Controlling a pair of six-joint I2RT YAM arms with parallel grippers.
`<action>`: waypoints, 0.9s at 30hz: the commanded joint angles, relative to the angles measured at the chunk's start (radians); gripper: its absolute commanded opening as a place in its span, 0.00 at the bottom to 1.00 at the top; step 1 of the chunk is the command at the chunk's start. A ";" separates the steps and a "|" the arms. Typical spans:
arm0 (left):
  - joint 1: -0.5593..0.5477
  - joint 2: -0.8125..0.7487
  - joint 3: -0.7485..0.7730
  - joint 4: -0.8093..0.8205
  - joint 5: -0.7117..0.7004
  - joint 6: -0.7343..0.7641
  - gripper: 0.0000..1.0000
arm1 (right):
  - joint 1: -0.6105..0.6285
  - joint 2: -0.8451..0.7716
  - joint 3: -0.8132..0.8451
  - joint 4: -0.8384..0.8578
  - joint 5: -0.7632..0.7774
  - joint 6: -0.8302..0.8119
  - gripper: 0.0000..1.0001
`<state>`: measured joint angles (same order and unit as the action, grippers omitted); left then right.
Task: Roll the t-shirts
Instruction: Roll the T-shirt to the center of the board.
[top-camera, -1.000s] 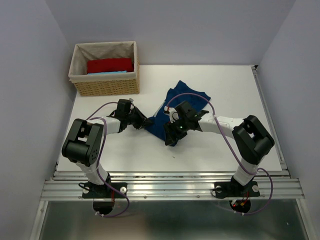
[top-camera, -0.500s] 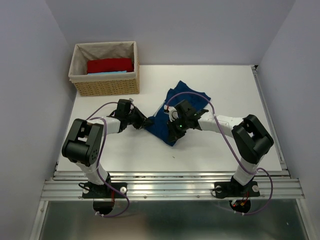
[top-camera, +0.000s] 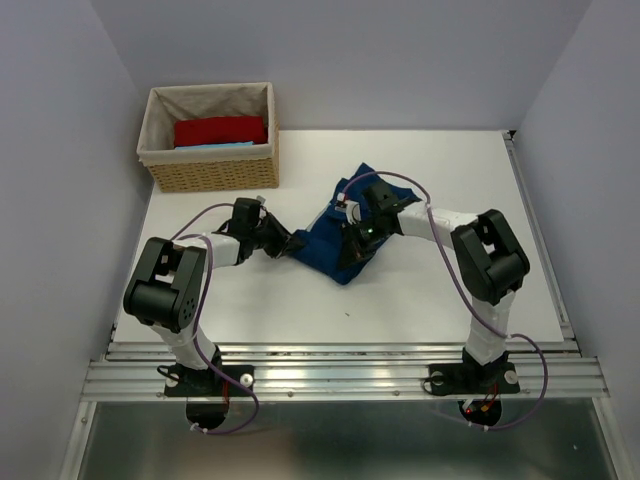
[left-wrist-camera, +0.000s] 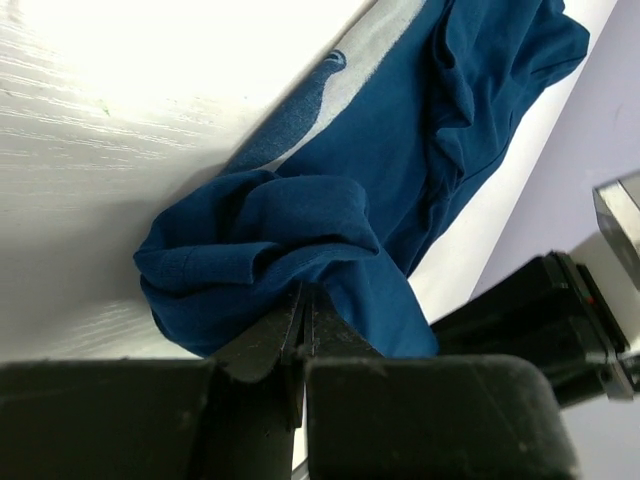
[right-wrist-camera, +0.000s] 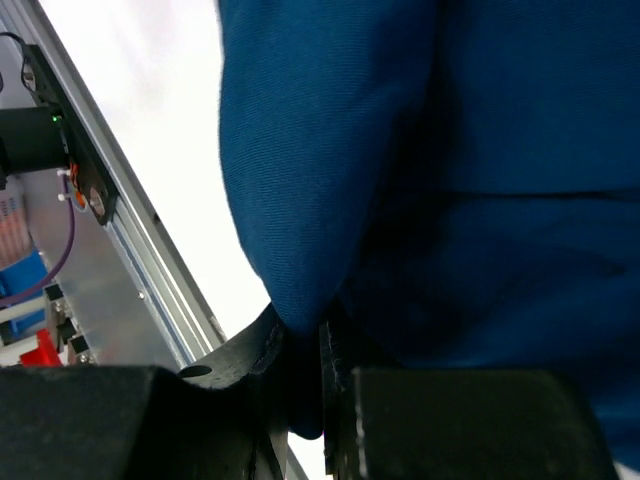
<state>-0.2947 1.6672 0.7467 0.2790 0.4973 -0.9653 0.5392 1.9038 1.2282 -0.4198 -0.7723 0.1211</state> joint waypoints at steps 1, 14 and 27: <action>0.009 -0.004 0.034 -0.006 0.010 0.033 0.10 | -0.033 0.058 0.094 -0.083 -0.064 -0.076 0.09; 0.031 0.019 0.039 -0.009 0.017 0.045 0.10 | -0.033 0.075 0.080 -0.151 -0.110 -0.163 0.11; 0.037 0.034 0.049 -0.023 0.006 0.056 0.10 | -0.033 0.069 -0.019 -0.062 -0.251 -0.080 0.11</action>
<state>-0.2665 1.6897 0.7620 0.2623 0.5007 -0.9360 0.5045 1.9915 1.2377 -0.5083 -0.9554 0.0151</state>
